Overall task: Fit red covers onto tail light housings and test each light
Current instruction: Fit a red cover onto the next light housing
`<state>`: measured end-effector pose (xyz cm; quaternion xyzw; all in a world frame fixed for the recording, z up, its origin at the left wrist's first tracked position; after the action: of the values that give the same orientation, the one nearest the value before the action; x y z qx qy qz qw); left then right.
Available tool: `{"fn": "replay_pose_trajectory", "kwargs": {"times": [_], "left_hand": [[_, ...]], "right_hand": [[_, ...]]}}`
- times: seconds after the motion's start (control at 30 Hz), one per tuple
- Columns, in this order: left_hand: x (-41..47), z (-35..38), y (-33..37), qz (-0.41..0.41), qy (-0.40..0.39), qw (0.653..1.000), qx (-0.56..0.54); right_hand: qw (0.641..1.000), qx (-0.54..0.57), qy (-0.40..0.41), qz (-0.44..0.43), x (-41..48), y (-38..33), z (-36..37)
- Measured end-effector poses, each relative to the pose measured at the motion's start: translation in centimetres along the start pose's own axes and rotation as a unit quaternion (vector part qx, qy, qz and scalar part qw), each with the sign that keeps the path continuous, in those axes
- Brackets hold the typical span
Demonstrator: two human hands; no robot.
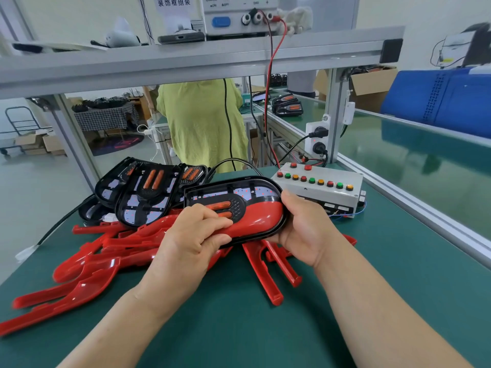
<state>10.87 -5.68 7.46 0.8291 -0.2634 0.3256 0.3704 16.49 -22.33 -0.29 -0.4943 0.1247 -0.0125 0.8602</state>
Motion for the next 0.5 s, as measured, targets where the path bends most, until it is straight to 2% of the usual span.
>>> {"fn": "replay_pose_trajectory", "kwargs": {"times": [0.5], "left_hand": [[0.01,-0.23,0.12,0.021,-0.003,1.000,-0.003]], "right_hand": [[1.000,-0.006,-0.010,-0.008,0.02,-0.19,0.06]]}}
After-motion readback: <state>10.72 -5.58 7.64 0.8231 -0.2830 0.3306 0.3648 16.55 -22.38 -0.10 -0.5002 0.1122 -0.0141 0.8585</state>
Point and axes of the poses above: each hand's wrist, its own x-axis towards the middle knuckle, its own z-axis out of the palm, y = z × x, the point moved 10 cm from there along x, towards the middle knuckle, and after that the axes turned 13 degrees about y, right-handed, at the moved point
